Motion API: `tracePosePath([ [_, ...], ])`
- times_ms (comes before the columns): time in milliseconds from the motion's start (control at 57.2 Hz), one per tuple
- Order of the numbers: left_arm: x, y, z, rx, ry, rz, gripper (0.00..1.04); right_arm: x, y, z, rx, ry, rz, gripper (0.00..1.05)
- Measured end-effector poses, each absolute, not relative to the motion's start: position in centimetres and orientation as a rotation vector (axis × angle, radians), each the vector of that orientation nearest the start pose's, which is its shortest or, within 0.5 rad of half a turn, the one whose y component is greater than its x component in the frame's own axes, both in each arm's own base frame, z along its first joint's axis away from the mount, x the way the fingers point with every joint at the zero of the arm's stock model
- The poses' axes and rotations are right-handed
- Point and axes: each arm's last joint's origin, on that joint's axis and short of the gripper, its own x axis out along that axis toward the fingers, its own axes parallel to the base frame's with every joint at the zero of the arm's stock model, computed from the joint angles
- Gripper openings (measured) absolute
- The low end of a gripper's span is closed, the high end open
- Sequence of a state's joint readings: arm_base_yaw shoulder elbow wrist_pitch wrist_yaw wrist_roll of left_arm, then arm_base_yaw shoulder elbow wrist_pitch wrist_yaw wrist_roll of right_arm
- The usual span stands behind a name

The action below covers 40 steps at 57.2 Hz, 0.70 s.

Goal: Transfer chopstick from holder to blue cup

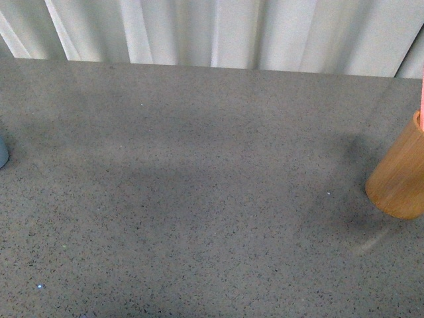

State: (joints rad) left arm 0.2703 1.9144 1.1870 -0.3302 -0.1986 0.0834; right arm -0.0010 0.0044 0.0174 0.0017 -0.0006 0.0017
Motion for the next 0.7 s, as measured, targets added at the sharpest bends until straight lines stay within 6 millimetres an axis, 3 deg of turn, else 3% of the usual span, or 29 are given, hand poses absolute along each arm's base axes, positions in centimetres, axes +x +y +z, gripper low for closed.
tracePosePath([
  [280, 37.2, 9.7, 14.1, 0.010, 1.095, 0.382, 0.97, 9.7, 0.0, 16.9, 0.001, -0.015, 0.000, 0.95],
  [332, 37.4, 9.3, 13.8, 0.006, 1.102, 0.378, 0.85, 9.7, 0.0, 16.9, 0.002, -0.015, 0.000, 0.95],
  [699, 37.7, 8.3, 13.7, -0.005, 1.122, 0.365, 0.32, 9.7, 0.0, 16.9, 0.001, -0.015, 0.000, 0.95],
])
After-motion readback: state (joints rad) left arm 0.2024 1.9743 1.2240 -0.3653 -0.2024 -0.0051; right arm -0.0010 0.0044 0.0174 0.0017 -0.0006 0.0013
